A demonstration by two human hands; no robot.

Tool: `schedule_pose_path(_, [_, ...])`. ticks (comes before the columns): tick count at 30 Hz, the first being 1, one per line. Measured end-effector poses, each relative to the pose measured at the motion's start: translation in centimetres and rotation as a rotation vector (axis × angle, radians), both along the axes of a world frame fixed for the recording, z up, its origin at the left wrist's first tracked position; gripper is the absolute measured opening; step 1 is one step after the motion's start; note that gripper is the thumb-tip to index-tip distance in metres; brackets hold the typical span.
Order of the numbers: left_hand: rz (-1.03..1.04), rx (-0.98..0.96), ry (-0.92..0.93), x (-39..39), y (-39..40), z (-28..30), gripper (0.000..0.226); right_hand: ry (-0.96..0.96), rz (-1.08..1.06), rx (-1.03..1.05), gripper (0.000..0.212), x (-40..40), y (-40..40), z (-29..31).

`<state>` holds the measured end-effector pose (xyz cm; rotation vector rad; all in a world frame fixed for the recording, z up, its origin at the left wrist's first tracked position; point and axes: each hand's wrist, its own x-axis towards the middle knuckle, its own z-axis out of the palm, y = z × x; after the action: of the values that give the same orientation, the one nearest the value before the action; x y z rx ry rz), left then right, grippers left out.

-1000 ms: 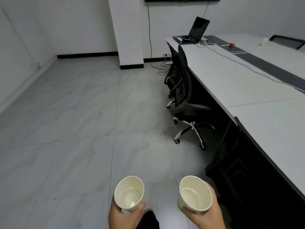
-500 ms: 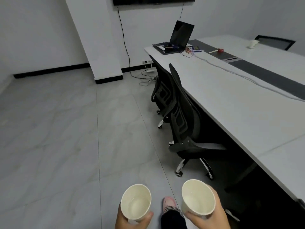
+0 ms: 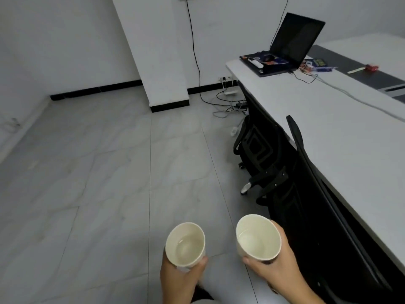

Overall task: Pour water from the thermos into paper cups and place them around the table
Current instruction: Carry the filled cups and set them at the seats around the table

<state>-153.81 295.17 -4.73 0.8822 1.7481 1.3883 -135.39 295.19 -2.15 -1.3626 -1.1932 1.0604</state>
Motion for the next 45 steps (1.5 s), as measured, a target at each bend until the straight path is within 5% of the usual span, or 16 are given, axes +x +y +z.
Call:
schedule_pose_path(12, [-0.398,0.073,0.004,-4.3,28.3,1.0,0.07,0.03,-0.383,0.06,0.086,-6.0,23.4,0.4])
schedule_pose_path(19, [-0.596,0.08,0.035,-0.8,42.0,1.5,0.061,0.03,-0.575,0.074,0.085,-3.1,32.5,2.2])
schedule_pose_path(34, [-1.055,0.23,0.057,20.9,63.8,6.4,0.061,0.023,-1.07,0.116,0.071,14.0,49.1,6.0])
schedule_pose_path(45, [-1.423,-0.049,0.03,43.3,74.9,2.5,0.06,0.037,-1.611,-0.047,0.071,22.8,53.2,2.5])
